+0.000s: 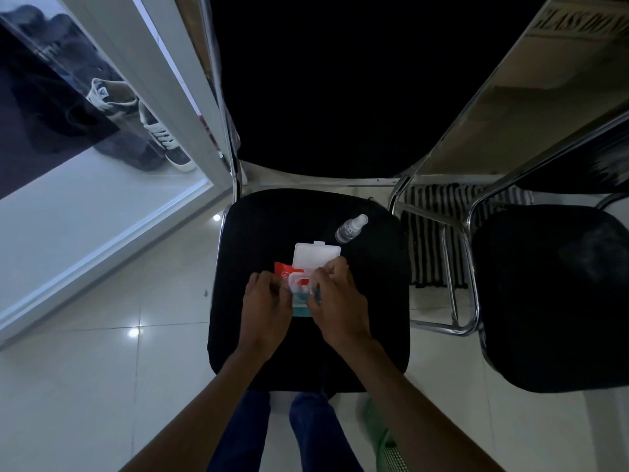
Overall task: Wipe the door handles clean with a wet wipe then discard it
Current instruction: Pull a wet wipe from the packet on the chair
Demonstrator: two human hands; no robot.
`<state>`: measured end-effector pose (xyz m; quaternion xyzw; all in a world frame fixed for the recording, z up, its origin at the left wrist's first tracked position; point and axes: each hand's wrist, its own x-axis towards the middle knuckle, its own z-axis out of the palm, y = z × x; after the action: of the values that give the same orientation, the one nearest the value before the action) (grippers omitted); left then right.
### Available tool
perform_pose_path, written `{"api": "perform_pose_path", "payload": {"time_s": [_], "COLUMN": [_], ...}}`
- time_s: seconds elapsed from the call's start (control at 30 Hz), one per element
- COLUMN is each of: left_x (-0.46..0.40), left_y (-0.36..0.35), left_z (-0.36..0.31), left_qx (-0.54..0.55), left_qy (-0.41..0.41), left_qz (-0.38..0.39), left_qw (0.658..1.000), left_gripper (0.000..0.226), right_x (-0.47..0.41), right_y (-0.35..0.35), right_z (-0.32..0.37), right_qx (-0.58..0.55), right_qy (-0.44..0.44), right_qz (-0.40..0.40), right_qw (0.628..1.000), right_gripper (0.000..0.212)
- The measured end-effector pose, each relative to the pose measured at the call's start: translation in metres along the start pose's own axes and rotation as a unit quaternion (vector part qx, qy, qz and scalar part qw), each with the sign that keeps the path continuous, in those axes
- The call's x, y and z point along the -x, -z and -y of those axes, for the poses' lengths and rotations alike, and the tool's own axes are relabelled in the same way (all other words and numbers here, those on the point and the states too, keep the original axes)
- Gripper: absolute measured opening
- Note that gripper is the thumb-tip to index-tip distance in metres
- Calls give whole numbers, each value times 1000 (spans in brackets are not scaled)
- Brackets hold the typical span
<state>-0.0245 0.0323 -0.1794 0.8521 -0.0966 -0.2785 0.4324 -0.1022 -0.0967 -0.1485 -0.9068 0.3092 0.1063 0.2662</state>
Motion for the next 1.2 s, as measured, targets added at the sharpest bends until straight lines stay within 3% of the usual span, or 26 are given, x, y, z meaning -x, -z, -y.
{"api": "perform_pose_path", "payload": {"time_s": [0.17, 0.53, 0.93, 1.03, 1.2], "left_x": [1, 4, 2, 1, 3], "left_y": [-3, -12, -12, -12, -10], "left_z": [0, -3, -4, -4, -4], "left_qx": [-14, -156, -156, -152, -147], "left_qy": [-2, -50, -43, -39, -39], "left_qz": [-1, -7, -4, 4, 5], "left_qw": [1000, 986, 987, 988, 988], "left_gripper": [10, 23, 21, 20, 19], "right_x": [4, 8, 9, 11, 11], "right_y": [0, 9, -5, -4, 1], "right_z": [-3, -5, -15, -13, -13], "right_qx": [-31, -104, -208, -243, -271], "right_qy": [-12, -39, -60, -90, -108], "right_qz": [-16, 0, -52, -77, -84], "right_qw": [999, 994, 975, 963, 953], "right_gripper": [15, 9, 22, 9, 6]}}
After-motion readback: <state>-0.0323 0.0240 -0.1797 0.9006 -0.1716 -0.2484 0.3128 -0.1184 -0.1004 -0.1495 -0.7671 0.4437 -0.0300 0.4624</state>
